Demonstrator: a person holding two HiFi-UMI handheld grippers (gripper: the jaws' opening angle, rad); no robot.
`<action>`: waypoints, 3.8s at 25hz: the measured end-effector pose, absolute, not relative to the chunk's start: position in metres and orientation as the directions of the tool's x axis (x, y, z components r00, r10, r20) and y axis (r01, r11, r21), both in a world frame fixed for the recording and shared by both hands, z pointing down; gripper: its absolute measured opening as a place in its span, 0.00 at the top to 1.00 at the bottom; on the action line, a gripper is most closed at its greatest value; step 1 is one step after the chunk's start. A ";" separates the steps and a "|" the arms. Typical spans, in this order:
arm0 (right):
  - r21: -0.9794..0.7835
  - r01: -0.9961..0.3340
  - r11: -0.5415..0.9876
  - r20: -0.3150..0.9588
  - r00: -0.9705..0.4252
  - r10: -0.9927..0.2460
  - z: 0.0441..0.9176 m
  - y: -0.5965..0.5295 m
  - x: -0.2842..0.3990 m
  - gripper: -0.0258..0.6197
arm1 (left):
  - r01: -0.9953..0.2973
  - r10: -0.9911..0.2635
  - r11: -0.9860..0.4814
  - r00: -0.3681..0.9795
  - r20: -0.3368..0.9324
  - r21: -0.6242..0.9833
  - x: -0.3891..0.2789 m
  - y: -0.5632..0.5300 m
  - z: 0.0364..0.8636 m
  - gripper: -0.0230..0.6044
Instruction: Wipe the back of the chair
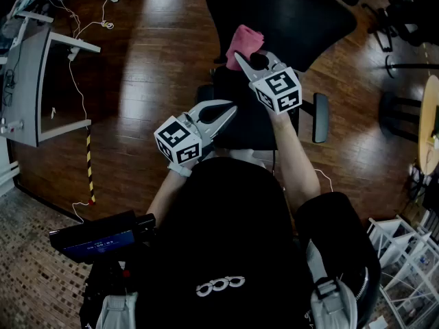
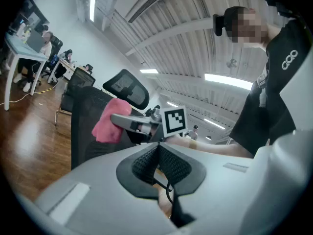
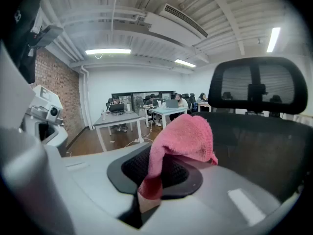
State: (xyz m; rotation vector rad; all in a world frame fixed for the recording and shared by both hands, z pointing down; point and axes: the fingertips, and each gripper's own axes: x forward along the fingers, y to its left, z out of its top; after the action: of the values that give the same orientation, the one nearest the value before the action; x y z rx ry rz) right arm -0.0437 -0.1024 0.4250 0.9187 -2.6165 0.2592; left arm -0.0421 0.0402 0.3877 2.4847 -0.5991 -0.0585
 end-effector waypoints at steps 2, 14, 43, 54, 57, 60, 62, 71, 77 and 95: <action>-0.027 -0.623 0.782 0.392 -0.726 -0.565 0.419 -0.124 -0.058 0.90 | -0.401 -0.426 -0.734 0.900 0.088 0.549 -0.048 0.041 0.384 0.98; 0.024 -0.568 0.822 0.459 -0.725 -0.514 0.430 -0.244 -0.157 0.90 | -0.520 -0.513 -0.671 0.840 0.176 0.528 -0.136 0.016 0.393 0.98; -0.087 -0.848 0.524 0.472 -0.498 -0.728 0.470 -0.312 0.130 0.89 | -0.521 -0.464 -0.699 0.852 0.243 0.489 -0.007 -0.007 0.401 0.98; -0.086 -0.905 0.416 0.470 -0.405 -0.784 0.460 -0.314 0.222 0.89 | -0.496 -0.430 -0.714 0.867 0.250 0.494 0.021 -0.014 0.396 0.98; -0.085 -0.919 0.386 0.472 -0.378 -0.796 0.460 -0.312 0.244 0.89 | -0.497 -0.429 -0.716 0.867 0.251 0.491 0.025 -0.014 0.396 0.98; -0.081 -0.932 0.354 0.477 -0.348 -0.807 0.461 -0.306 0.277 0.89 | -0.498 -0.430 -0.718 0.867 0.254 0.486 0.035 -0.012 0.396 0.98; -0.075 -0.942 0.327 0.480 -0.321 -0.816 0.459 -0.303 0.298 0.89 | -0.498 -0.428 -0.719 0.867 0.256 0.485 0.039 -0.013 0.396 0.98; -0.032 -0.977 0.211 0.495 -0.199 -0.846 0.458 -0.292 0.359 0.89 | -0.489 -0.408 -0.728 0.872 0.270 0.481 0.040 -0.012 0.398 0.98; 0.009 -0.994 0.111 0.533 -0.089 -0.842 0.464 -0.274 0.408 0.89 | -0.490 -0.412 -0.734 0.872 0.266 0.470 0.043 -0.009 0.396 0.98; 0.151 -0.986 0.076 0.605 0.031 -0.795 0.490 -0.277 0.363 0.89 | -0.529 -0.459 -0.696 0.848 0.266 0.486 -0.006 -0.006 0.400 0.98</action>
State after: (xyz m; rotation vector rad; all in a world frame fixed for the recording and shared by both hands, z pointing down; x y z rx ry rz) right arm 0.3632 -0.2774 0.4897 1.7616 -1.8072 0.4454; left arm -0.0057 -0.0055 0.3999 2.4606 -0.7201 0.1659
